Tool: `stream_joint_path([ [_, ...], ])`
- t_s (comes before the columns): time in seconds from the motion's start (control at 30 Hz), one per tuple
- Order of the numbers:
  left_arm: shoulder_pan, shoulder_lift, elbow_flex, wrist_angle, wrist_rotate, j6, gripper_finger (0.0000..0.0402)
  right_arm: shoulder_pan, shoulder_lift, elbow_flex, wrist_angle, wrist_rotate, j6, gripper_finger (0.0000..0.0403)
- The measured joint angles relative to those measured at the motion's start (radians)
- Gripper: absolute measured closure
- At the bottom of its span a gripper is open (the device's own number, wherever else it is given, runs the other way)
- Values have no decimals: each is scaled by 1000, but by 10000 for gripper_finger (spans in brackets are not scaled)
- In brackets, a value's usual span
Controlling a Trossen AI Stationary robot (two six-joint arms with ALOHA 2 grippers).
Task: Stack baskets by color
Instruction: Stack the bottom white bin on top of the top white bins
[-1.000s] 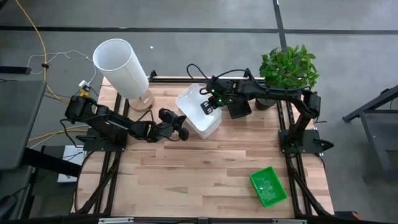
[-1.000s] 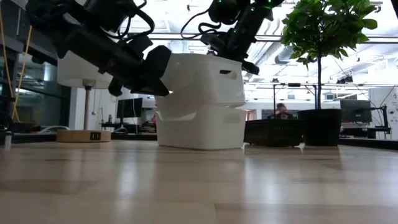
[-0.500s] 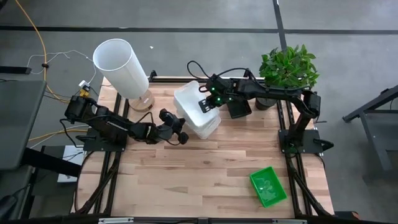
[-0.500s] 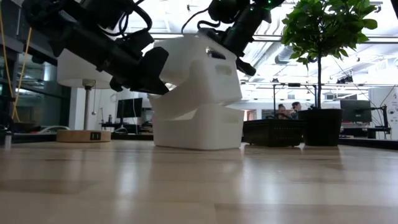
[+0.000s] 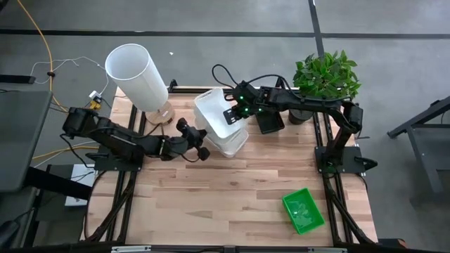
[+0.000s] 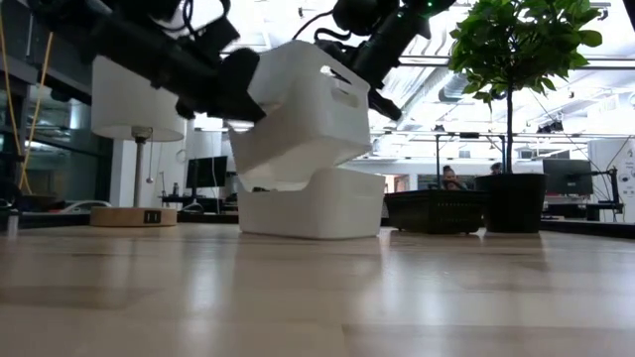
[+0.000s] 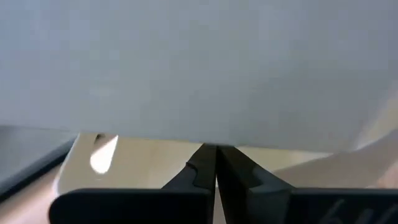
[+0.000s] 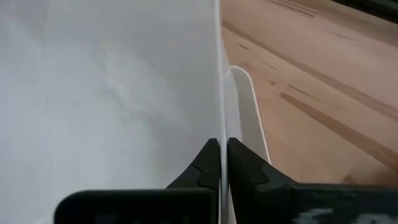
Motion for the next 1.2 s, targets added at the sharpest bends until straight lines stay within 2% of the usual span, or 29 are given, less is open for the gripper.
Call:
stream_joint_path([
  [0.27, 3, -119, 0, -56, -3, 102, 401, 1, -2, 1, 8, 24, 1, 403],
  [0.4, 3, -127, 0, -103, 9, 60, 401, 0, -4, 2, 46, -2, 1, 403],
  [0.57, 3, -119, 0, -162, 27, -33, 401, 1, -8, 2, -15, 28, -6, 403],
  [0.73, 3, -119, 0, -157, 28, -38, 401, 3, -9, 2, -25, 57, -7, 403],
  [1.0, 3, -118, 0, -157, 34, -46, 401, 3, -9, 2, -38, 43, -48, 402],
  [1.1, 3, -118, 0, -158, 34, -46, 401, 3, -9, 2, -54, 47, -55, 384],
  [1.2, 3, -118, 0, -159, 34, -46, 401, 3, 1, 2, -63, 54, -60, 341],
])
